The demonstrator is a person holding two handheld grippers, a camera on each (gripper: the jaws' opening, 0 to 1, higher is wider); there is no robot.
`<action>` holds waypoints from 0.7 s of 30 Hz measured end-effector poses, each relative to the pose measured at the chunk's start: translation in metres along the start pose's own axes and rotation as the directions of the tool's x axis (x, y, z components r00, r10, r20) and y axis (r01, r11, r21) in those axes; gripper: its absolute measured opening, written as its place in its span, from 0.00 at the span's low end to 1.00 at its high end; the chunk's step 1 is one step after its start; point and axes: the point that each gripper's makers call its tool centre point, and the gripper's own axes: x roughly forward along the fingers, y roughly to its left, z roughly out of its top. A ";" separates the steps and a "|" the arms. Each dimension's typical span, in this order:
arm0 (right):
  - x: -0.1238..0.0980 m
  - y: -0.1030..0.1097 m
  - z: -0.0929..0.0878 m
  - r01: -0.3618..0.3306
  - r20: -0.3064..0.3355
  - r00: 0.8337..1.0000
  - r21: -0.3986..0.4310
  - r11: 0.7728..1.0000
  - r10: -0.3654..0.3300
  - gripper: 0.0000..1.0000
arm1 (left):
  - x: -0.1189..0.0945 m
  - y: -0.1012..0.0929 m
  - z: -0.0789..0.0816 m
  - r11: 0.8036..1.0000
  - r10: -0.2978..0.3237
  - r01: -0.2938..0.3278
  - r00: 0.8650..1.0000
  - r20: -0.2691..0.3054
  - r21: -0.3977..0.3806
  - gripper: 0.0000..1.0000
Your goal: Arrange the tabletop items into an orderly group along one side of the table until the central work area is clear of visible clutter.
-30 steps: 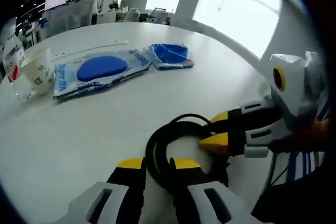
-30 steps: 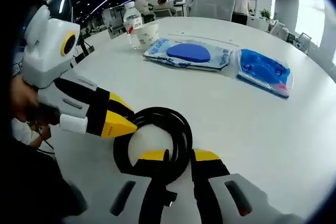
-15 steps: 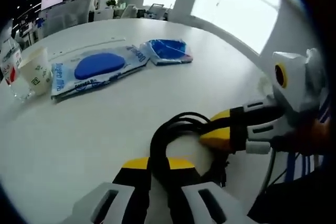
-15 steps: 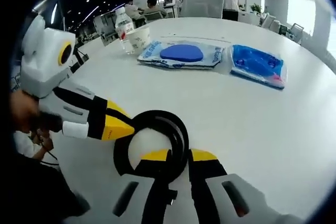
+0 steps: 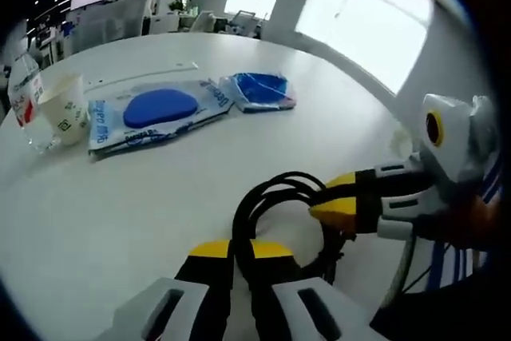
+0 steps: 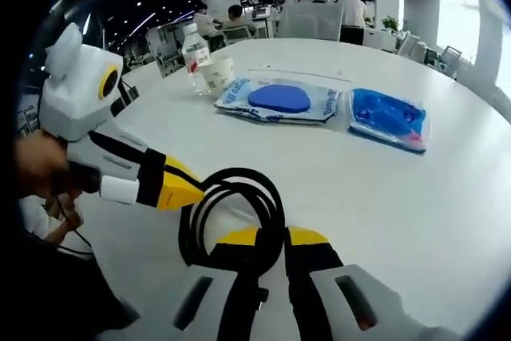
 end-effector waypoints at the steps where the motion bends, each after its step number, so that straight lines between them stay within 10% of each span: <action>1: -0.001 0.000 0.002 0.001 0.002 1.000 -0.002 1.000 -0.001 0.06 | 0.000 0.000 0.001 1.000 0.000 0.000 1.000 0.001 -0.001 0.04; 21: -0.012 -0.031 0.040 0.031 0.044 0.999 -0.041 0.999 -0.030 0.06 | 0.007 -0.009 0.050 0.999 -0.034 0.033 0.998 0.052 0.016 0.04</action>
